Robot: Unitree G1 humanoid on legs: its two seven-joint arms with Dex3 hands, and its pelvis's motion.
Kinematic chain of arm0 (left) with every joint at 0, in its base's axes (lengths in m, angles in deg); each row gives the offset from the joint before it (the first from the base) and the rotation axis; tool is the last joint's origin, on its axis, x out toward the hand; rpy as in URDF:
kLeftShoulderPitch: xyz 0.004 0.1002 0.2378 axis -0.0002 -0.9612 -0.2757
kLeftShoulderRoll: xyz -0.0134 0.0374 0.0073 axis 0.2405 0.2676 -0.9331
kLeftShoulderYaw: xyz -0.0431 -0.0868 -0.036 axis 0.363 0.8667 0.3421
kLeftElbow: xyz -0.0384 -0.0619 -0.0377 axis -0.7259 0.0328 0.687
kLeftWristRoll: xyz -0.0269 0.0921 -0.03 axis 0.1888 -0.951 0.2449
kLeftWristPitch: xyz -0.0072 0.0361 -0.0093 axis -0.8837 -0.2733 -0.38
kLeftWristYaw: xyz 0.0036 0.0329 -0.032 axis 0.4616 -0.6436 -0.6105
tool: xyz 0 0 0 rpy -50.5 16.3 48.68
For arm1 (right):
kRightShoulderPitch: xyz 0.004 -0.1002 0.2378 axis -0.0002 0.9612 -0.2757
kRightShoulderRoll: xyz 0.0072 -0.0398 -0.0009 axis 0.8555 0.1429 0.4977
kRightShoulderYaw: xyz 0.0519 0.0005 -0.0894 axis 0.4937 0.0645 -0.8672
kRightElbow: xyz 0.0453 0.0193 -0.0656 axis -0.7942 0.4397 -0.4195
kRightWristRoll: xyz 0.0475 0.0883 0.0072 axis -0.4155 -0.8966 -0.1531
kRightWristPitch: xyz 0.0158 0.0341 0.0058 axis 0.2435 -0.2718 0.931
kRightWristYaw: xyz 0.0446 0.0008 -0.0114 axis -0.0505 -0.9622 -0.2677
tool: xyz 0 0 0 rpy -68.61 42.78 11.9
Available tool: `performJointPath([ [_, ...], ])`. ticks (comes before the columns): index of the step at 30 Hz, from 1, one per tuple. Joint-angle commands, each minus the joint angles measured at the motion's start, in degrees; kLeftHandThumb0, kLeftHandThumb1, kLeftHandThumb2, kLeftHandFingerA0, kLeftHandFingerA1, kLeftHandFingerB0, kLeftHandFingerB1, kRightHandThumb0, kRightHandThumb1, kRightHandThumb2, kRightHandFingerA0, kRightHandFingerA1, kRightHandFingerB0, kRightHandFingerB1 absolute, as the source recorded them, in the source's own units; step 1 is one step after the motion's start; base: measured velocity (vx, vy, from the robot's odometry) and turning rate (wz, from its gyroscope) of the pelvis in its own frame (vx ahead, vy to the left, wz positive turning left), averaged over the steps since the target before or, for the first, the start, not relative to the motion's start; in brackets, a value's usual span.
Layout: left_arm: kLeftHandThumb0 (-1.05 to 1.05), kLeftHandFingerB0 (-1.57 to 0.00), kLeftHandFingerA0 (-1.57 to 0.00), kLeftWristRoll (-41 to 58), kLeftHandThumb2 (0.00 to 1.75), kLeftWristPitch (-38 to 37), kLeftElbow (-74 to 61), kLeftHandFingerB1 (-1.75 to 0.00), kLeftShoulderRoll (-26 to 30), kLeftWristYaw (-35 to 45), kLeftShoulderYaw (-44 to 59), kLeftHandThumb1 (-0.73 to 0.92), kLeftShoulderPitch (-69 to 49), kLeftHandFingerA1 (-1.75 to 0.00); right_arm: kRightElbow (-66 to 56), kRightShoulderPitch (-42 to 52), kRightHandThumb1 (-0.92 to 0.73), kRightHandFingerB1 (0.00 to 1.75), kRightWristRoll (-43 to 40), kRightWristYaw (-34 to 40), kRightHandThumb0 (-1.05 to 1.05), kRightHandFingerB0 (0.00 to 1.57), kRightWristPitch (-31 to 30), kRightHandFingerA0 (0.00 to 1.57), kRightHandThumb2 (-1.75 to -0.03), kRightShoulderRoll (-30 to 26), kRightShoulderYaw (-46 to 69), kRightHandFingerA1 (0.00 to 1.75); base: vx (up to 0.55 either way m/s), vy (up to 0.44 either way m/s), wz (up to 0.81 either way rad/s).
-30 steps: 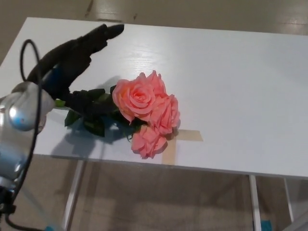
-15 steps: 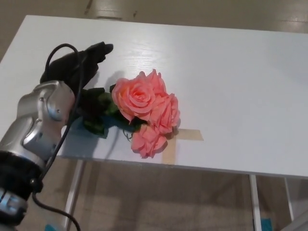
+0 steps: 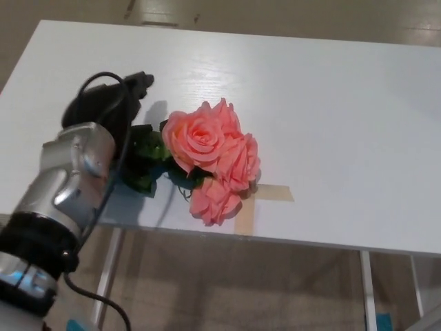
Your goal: Use the left hand to pick up the rose and passes it to a human.
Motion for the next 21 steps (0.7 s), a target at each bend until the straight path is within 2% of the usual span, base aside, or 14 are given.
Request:
performJointPath([
  [1,-0.36,0.00,0.00,-1.8,0.68,0.2,3.4,-0.27,-2.5,-0.8,-1.6,0.28,1.5,-0.24,0.1,0.4,-0.69,0.39,-0.4,-0.7,-0.27,0.52,-0.5,0.67,-0.60,-0.3,0.3,0.44,0.00,0.000,0.00],
  [10,-0.39,0.00,0.00,-2.2,0.69,-0.7,9.7,-0.27,-5.3,-1.7,-3.5,0.30,3.5,-0.26,0.0,-0.9,-0.71,0.39,-0.5,-0.7,-0.28,0.54,-1.2,0.70,-0.60,-0.3,0.7,0.45,0.00,0.000,0.00],
  [11,-0.38,0.00,0.00,-2.2,0.69,-0.7,10.0,-0.27,-5.5,-1.7,-3.7,0.30,3.5,-0.26,0.0,-0.9,-0.61,0.49,-0.6,-0.7,-0.36,0.51,-1.2,0.64,-0.78,-0.3,0.8,0.55,0.00,0.000,0.00],
  [15,-0.37,0.00,0.00,-2.9,0.70,-1.0,10.7,-0.29,-6.0,-2.3,-4.7,0.29,3.0,-0.33,0.0,-0.6,-0.61,0.49,-0.7,-0.7,-0.36,0.50,-1.1,0.64,-0.77,-0.2,1.0,0.55,0.00,0.000,0.00],
  [16,-0.41,-0.03,-0.08,-3.1,0.60,-1.4,11.2,-0.20,-6.1,-2.9,-5.0,0.43,2.9,-0.27,-0.1,-0.6,-0.61,0.49,-0.6,-0.8,-0.36,0.50,-1.1,0.64,-0.77,-0.2,1.0,0.54,0.00,0.000,0.00],
  [19,-0.41,-0.03,-0.08,-3.2,0.60,-1.9,11.5,-0.20,-6.1,-3.4,-5.2,0.43,2.8,-0.27,-0.1,-0.6,-0.61,0.49,-0.5,-0.8,-0.36,0.50,-1.0,0.64,-0.77,-0.2,0.9,0.54,0.00,0.000,0.00],
  [20,-0.31,-0.09,-0.29,-3.8,0.60,-4.4,12.4,-0.24,-5.7,-4.2,-6.1,0.58,2.5,-0.33,-0.1,-0.6,-0.70,0.39,-0.3,-1.0,-0.28,0.53,-0.9,0.69,-0.60,-0.3,0.7,0.45,0.00,0.000,0.00],
  [21,-0.19,-0.11,-0.66,-3.2,0.93,-6.4,12.8,-0.46,-5.4,-4.1,-5.8,0.49,2.4,-0.70,-0.2,-0.5,-0.70,0.39,-0.3,-1.1,-0.28,0.53,-0.9,0.69,-0.60,-0.3,0.7,0.45,0.00,0.000,0.00],
])
